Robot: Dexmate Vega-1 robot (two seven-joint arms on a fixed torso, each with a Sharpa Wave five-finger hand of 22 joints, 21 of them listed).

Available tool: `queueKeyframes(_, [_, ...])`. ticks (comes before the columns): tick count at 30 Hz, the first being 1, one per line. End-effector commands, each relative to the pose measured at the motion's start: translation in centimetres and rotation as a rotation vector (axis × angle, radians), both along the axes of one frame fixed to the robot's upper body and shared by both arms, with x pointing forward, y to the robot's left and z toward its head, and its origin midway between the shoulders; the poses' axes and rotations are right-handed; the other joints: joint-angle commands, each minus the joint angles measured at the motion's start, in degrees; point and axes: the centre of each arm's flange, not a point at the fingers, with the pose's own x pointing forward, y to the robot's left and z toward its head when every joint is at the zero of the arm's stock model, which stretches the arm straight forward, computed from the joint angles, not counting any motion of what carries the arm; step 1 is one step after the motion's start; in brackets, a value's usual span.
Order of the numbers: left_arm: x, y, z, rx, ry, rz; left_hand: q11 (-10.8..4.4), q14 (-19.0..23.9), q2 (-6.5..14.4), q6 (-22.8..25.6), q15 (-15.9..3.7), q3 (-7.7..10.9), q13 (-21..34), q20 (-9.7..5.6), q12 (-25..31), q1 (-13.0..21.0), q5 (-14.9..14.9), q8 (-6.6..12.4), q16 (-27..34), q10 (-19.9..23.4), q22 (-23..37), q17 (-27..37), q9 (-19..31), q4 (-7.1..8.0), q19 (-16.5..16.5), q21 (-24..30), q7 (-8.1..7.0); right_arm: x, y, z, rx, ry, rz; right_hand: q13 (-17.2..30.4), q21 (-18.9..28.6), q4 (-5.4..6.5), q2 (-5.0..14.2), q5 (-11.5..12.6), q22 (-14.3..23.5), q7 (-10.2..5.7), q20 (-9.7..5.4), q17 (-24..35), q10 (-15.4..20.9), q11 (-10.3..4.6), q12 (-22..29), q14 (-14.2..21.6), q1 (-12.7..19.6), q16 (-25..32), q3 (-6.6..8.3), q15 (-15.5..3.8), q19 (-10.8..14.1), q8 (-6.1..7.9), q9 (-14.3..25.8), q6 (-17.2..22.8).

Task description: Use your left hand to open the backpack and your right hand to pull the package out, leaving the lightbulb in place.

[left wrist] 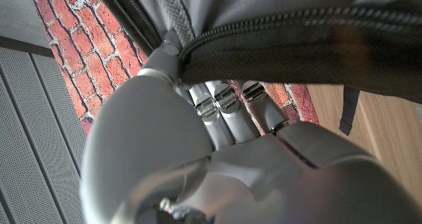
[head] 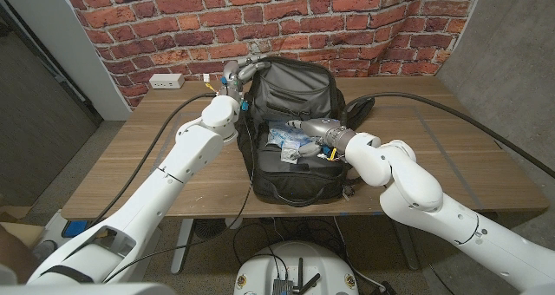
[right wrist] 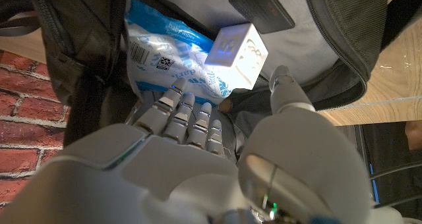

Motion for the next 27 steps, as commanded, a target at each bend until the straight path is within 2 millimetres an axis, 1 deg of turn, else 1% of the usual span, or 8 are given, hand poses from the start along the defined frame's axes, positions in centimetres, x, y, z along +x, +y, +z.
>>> queueKeyframes(1, [-0.2, 0.0, -0.2, -0.01, -0.002, 0.0, -0.16, 0.5, 0.5, 0.3, 0.01, 0.62, 0.6, -5.44, 0.3, 0.0, 0.3, 0.28, 0.4, 0.7, -0.1, 0.2, 0.1, 0.23, -0.1, -0.2, 0.37, 0.9, 0.8, 0.4, -0.026, 0.05, -0.045, 0.2, 0.3, -0.01, 0.0, 0.4, 0.2, 0.06, 0.27, 0.0, -0.1, 0.18, 0.3, 0.8, 0.2, 0.1, -0.31, -2.7, 0.0, 0.18, 0.1, -0.5])
queueKeyframes(15, [-0.6, -0.7, 0.2, -0.005, -0.016, -0.015, -0.2, 0.4, 0.6, 0.3, 0.0, 0.63, 0.6, -5.45, 0.4, 0.1, 0.4, 0.27, 0.4, 0.8, -0.1, 0.2, 0.1, 0.2, -0.1, -0.3, 0.34, 1.8, 1.5, 1.1, -0.039, 0.118, -0.06, 0.3, 0.5, 0.08, 0.01, 0.3, 0.2, 0.78, 0.19, 0.0, -0.1, 0.41, 0.4, 1.0, 0.1, 0.2, -0.59, -2.5, 0.4, 0.41, 0.1, -0.6])
queueKeyframes(24, [-0.7, -0.6, -0.1, -0.01, -0.014, -0.01, -0.38, 0.4, 0.6, 0.3, 0.01, 0.62, 0.6, -5.45, 0.3, 0.1, 0.4, 0.27, 0.4, 0.6, -0.1, 0.2, 0.1, 0.21, -0.1, -0.3, 0.35, 2.4, 2.0, 1.4, -0.068, 0.177, -0.091, 0.3, 0.5, 0.21, -0.05, 0.2, 0.2, 1.12, 0.22, 0.0, 0.0, 0.48, 0.6, 1.0, -0.2, 0.3, -0.88, -2.39, 0.4, 0.46, 0.1, -0.8])
queueKeyframes(25, [-0.7, -0.6, -0.1, -0.01, -0.011, -0.007, -0.35, 0.4, 0.6, 0.3, 0.0, 0.62, 0.6, -5.45, 0.3, 0.1, 0.4, 0.29, 0.4, 0.6, -0.1, 0.2, 0.1, 0.21, -0.1, -0.4, 0.35, 2.5, 1.9, 1.3, -0.12, 0.166, -0.116, 0.3, 0.5, 0.21, -0.06, 0.2, 0.2, 1.14, 0.23, 0.0, 0.0, 0.45, 0.6, 1.0, -0.2, 0.3, -0.89, -2.41, 0.4, 0.47, 0.1, -0.8])
queueKeyframes(27, [-0.7, -0.7, -0.3, -0.013, -0.011, -0.01, -0.26, 0.4, 0.6, 0.3, 0.0, 0.62, 0.6, -5.45, 0.3, 0.1, 0.4, 0.29, 0.4, 0.7, -0.1, 0.2, 0.1, 0.21, -0.1, -0.4, 0.34, 2.5, 2.0, 1.4, -0.102, 0.174, -0.116, 0.3, 0.5, 0.22, -0.11, 0.2, 0.2, 1.18, 0.26, 0.0, 0.2, 0.38, 0.7, 1.2, -0.2, 0.3, -0.98, -2.25, 0.6, 0.52, 0.1, -0.8])
